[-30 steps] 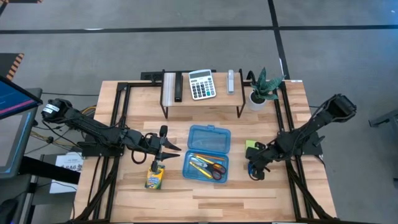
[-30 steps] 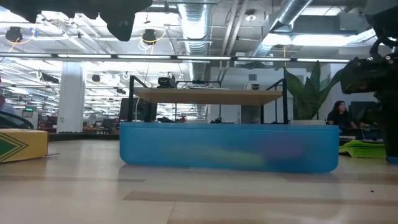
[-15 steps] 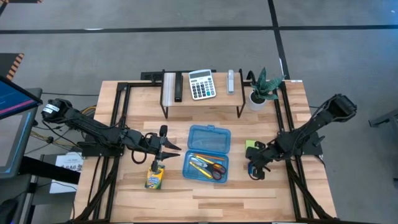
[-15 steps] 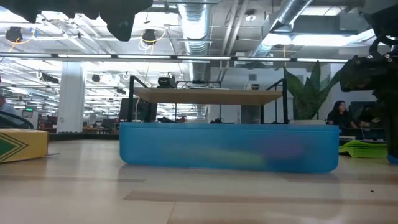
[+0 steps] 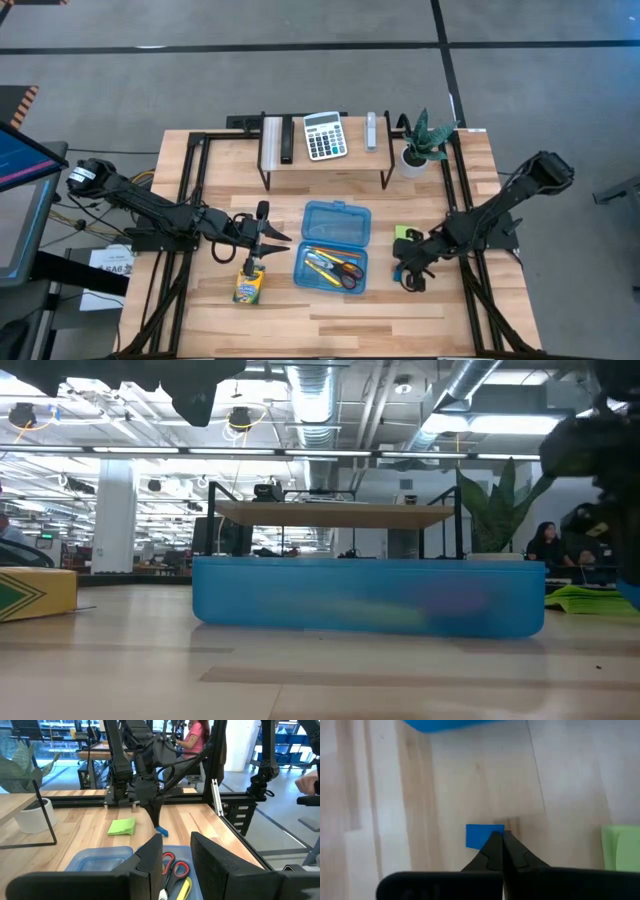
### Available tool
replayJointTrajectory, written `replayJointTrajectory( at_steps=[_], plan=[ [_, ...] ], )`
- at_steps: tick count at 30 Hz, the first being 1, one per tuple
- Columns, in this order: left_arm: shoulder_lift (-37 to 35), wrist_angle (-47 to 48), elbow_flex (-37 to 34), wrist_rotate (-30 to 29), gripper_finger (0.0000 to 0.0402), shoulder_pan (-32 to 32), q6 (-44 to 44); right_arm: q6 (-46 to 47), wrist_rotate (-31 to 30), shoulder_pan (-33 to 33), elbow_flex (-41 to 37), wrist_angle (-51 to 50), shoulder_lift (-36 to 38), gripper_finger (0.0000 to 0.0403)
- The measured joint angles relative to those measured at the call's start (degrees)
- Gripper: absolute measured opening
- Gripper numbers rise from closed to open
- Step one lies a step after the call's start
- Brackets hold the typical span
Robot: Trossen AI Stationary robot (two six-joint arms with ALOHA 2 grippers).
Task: Pack school essentials
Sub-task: Put the blue eraser into the supply box
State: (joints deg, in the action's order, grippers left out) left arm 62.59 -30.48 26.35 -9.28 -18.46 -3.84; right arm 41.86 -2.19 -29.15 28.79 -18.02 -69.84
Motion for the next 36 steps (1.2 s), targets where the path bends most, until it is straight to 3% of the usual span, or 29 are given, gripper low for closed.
replayJointTrajectory(
  at_steps=[14, 21, 25, 33, 36],
  plan=[
    [0.0, 0.0, 0.0, -0.2, 0.0088, 0.0, 0.0, -12.1, -0.7, 5.1, 11.1, -0.9, 0.2, 0.0],
    [0.0, -0.1, 0.0, -0.2, 0.0088, 0.0, 0.0, -17.5, 0.1, 11.2, 13.2, 6.0, -0.2, 0.0],
    [0.0, -0.1, 0.0, -0.2, 0.0088, 0.0, 0.1, -18.8, 2.8, 14.5, 13.1, 10.2, -3.5, 0.0],
    [0.0, -0.2, 0.0, -0.2, 0.0088, 0.0, 0.1, -20.4, 14.0, 19.4, 13.3, 26.0, -15.4, 0.0],
    [0.0, -0.3, 0.0, -0.2, 0.0088, 0.0, 0.1, -20.4, 15.0, 20.6, 14.5, 27.3, -18.9, 0.0]
  ],
)
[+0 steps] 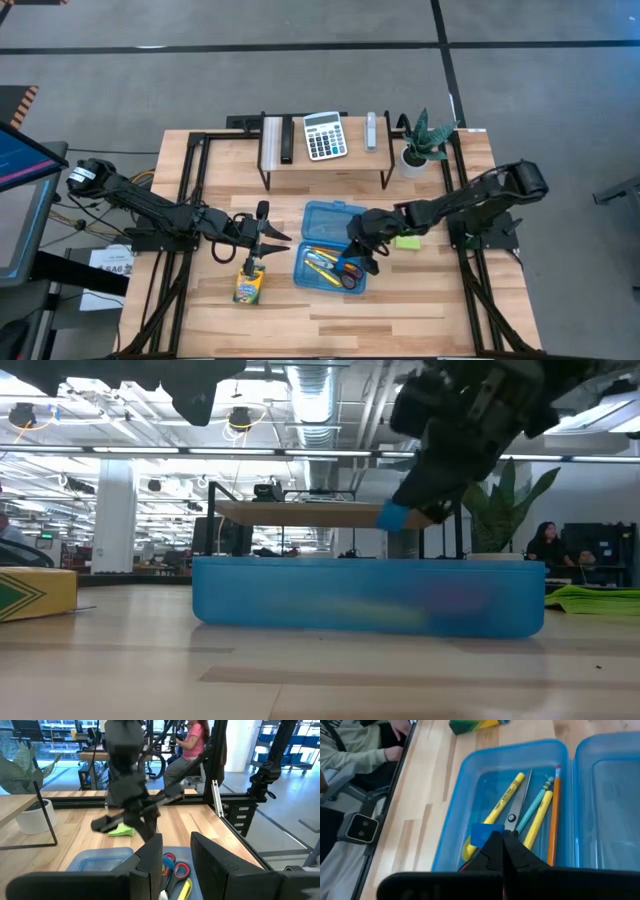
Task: Pack school essentials
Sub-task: Put the blue eraser into the supply box, then put the light green sticky notes into the supply box
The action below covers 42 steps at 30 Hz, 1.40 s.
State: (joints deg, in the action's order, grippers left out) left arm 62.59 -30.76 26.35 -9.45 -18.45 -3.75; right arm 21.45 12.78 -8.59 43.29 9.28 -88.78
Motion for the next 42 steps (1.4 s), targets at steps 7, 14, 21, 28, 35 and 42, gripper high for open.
replayJointTrajectory(
  at_steps=[7, 14, 21, 28, 35, 42],
  plan=[
    [0.0, 0.0, 0.0, 0.0, 0.0088, 0.0, 0.0, -0.2, 0.9, 1.7, 4.9, -0.5, -6.4, 0.0052],
    [0.0, 0.2, 0.0, 0.0, 0.0088, 0.0, 0.0, -3.4, 0.8, 1.6, 9.1, -5.9, -8.0, 0.0141],
    [0.0, 0.4, 0.0, 0.4, 0.0088, 0.0, -0.1, -7.3, -7.5, 0.1, 11.6, -23.8, 1.0, 0.0168],
    [0.0, 0.5, 0.0, 0.6, 0.0088, 0.0, -0.5, -1.4, -18.6, -4.4, 5.9, -38.8, 13.3, 0.0153],
    [0.0, 0.2, 0.0, 0.6, 0.0088, 0.0, -0.8, 6.4, -19.4, -9.1, -5.6, -40.9, 22.6, 0.017],
    [0.0, 0.0, 0.0, 0.5, 0.0088, 0.0, -0.8, 8.5, -21.7, -12.8, -9.0, -45.8, 23.7, 0.0216]
  ],
)
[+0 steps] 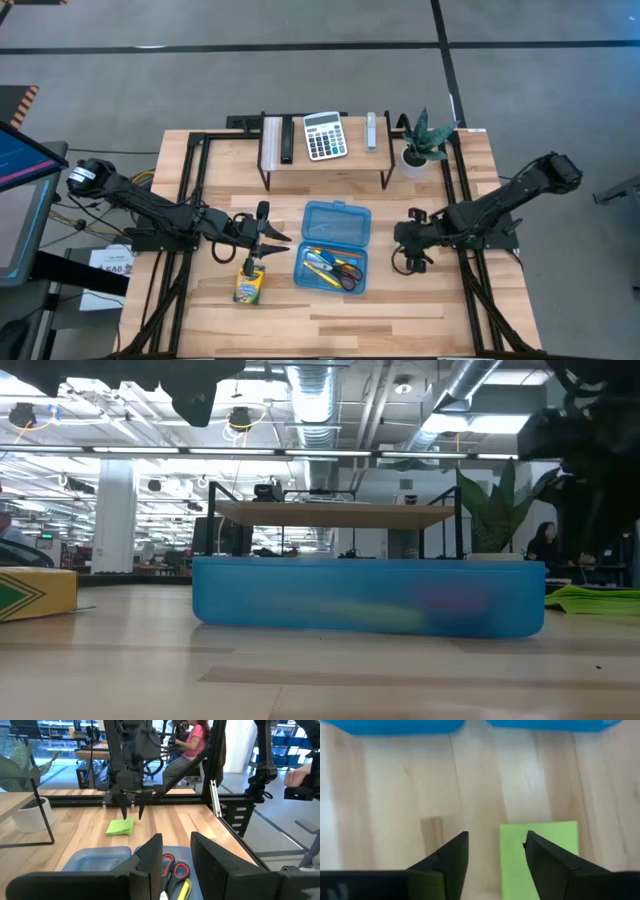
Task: Pack school essentials
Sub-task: Put the light green sticky notes into the supply box
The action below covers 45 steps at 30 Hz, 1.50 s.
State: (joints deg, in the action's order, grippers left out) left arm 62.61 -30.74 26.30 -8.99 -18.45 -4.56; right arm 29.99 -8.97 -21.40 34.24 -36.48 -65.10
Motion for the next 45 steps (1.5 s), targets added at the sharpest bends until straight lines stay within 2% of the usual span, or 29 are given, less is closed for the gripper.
replayJointTrajectory(
  at_steps=[8, 20, 26, 30, 39, 45],
  plan=[
    [0.0, 0.0, 0.0, 0.0, 0.0088, 0.0, 0.0, 0.4, -0.6, -2.0, 0.0, -2.8, -5.3, 0.0259],
    [0.0, 0.1, 0.0, 0.0, 0.0088, 0.0, 0.0, 0.2, -0.7, -2.3, 0.7, -4.8, -18.4, 0.0261],
    [0.0, 0.2, 0.0, 0.0, 0.0088, 0.0, -0.2, 0.2, -1.2, -2.6, 1.0, -5.0, -20.0, 0.0259],
    [0.0, 0.2, 0.0, 0.0, 0.0088, 0.0, -0.3, 0.2, -1.2, -2.6, 1.0, -5.1, -19.8, 0.0234],
    [0.0, 0.2, 0.0, 0.0, 0.0088, 0.0, -0.5, -0.3, -0.4, -2.7, 2.6, -7.3, -20.3, 0.0117],
    [0.0, 0.2, 0.0, 0.0, 0.0088, 0.0, -0.4, -0.6, -0.2, -2.6, 4.0, -10.5, -20.6, 0.0092]
  ],
)
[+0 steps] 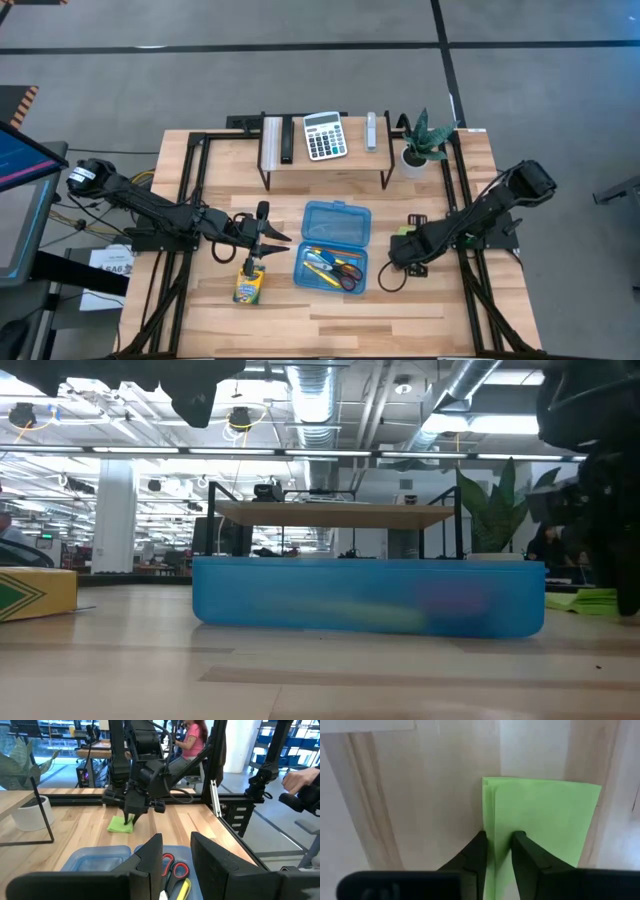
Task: Pack school essentials
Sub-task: Put the light green sticky notes into the supply box
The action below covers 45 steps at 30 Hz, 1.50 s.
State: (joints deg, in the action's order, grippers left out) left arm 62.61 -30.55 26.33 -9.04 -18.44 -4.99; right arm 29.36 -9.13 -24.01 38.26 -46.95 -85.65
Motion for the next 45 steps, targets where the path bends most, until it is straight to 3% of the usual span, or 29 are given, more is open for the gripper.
replayJointTrajectory(
  at_steps=[16, 28, 45],
  plan=[
    [0.0, 0.0, 0.0, 0.0, 0.0088, 0.0, 0.0, 0.2, 1.0, 0.0, 3.2, -4.5, 0.0, 0.0087],
    [0.0, -0.1, 0.0, 0.0, 0.0088, 0.0, 0.1, -1.3, 0.6, 0.0, 9.2, -5.5, 0.1, 0.0006],
    [0.0, -0.2, 0.0, 0.0, 0.0088, 0.0, 0.3, -1.5, -0.1, 0.0, 15.0, -9.0, 0.2, 0.0002]
  ],
)
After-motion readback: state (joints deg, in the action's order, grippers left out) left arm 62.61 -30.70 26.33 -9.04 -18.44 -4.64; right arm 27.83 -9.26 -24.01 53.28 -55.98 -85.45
